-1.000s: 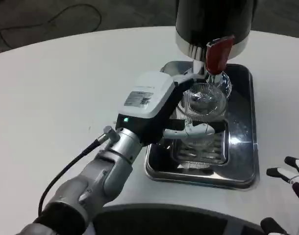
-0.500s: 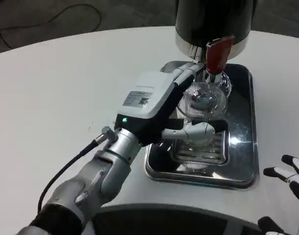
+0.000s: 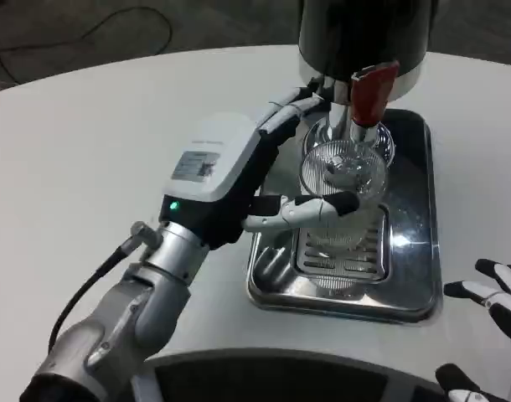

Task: Grasp the cup under the faucet to collect the drink, then remove the cup.

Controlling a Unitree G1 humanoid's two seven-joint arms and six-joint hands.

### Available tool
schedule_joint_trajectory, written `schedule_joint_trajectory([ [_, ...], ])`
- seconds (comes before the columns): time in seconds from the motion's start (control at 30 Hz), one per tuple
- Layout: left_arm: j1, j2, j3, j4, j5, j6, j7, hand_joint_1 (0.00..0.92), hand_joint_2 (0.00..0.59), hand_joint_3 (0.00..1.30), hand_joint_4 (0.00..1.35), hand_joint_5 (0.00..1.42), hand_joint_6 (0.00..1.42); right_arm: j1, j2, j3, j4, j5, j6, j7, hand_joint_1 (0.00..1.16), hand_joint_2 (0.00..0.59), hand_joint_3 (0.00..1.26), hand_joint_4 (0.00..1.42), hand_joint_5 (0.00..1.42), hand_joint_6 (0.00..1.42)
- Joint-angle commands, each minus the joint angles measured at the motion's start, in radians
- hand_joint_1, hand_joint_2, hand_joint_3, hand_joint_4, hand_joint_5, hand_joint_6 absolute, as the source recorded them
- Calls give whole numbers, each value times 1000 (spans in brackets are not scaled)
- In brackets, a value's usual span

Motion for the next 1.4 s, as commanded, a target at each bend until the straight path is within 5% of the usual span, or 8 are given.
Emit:
schedule_joint_trajectory([
  [0.03,94,51,66,-129,-49,-5,-39,55,47,207,170,416,856,-18,-4,18,12,-3,13,4,336,390,187,30,0,0],
  [0.23,213,83,156,-291,-134,-20,-100,42,54,293,291,502,906,-46,-10,32,16,-10,34,10,338,390,193,35,0,0],
  [0.4,301,92,262,-442,-308,-92,-179,17,91,437,477,634,998,-61,-12,43,20,-16,50,10,338,390,195,40,0,0],
  [0.6,262,91,331,-550,-618,-101,-391,0,107,514,576,689,935,-81,-13,57,22,-25,65,13,339,390,196,45,0,0],
  [0.8,162,91,360,-609,-953,66,-666,0,118,440,500,562,659,-95,-11,78,19,-38,74,12,339,390,196,50,0,0],
  [1.0,-9,108,375,-577,-1169,355,-924,0,124,322,315,385,445,-95,-7,95,7,-47,75,10,339,390,196,51,0,0],
  [1.13,-136,107,360,-516,-1195,496,-1050,0,128,257,214,298,352,-88,-2,100,-3,-49,74,7,339,390,196,51,0,0],
  [1.4,-261,87,337,-427,-1096,547,-1116,0,124,179,113,197,192,-56,8,95,-19,-43,65,-6,339,390,196,51,0,0],
])
